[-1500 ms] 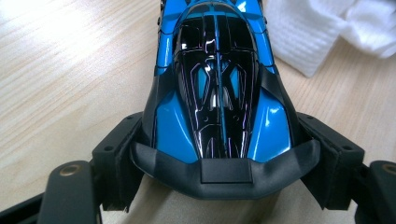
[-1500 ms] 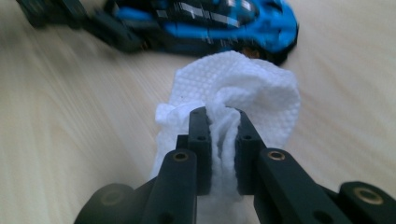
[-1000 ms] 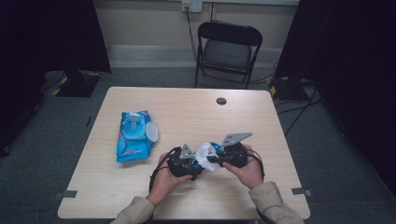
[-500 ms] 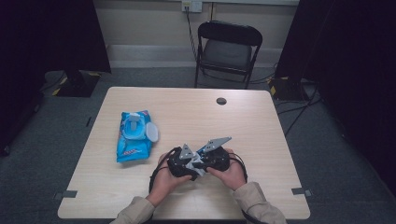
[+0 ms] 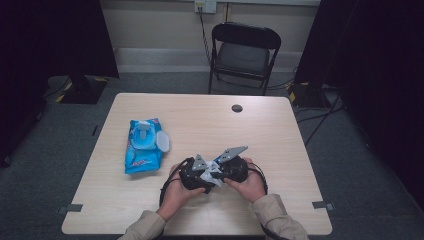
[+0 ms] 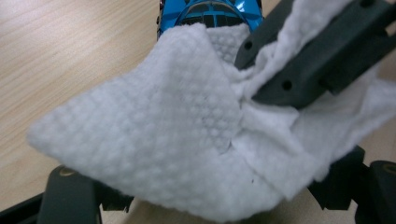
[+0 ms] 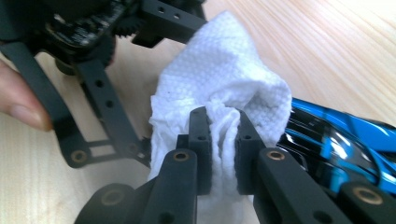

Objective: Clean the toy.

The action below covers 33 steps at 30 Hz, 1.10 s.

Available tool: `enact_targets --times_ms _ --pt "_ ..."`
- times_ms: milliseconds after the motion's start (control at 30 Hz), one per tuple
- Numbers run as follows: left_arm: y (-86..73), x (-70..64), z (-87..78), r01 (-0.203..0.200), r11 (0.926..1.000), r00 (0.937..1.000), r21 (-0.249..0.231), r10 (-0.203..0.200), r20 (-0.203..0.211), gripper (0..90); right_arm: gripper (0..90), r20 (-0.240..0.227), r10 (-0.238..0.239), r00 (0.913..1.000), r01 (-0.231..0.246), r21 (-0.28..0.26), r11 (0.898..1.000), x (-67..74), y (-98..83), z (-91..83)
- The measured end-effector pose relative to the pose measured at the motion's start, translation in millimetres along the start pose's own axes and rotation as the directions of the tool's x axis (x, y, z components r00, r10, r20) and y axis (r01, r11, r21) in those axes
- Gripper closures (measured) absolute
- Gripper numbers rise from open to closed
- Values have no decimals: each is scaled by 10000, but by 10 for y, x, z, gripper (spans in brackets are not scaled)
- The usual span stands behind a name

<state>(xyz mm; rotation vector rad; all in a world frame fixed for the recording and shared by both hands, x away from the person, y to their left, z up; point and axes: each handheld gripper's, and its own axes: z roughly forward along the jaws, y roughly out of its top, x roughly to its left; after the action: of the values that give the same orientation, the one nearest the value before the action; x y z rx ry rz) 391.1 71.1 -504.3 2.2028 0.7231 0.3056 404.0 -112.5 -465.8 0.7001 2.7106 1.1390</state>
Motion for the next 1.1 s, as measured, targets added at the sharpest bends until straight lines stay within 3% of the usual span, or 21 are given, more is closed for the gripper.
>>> enact_targets --times_ms 400,600,867,1100 --pt "-1 -1 1 24 10000 10000 -23 -24 21 240 821 625 613 9962 -620 88 9980 -285 -122 -168" --pt "-1 -1 1 23 10000 10000 -22 -23 19 240 821 842 1249 9886 -1236 -202 9921 -433 -238 -216" --pt "-2 -1 1 22 10000 10000 -26 -22 13 240 821 1239 1404 9823 -1403 -98 9901 -525 -213 -219" --pt "-1 -1 1 24 10000 10000 -20 -24 18 240 821 1812 1725 9682 -1720 -187 9849 -668 -244 -219"
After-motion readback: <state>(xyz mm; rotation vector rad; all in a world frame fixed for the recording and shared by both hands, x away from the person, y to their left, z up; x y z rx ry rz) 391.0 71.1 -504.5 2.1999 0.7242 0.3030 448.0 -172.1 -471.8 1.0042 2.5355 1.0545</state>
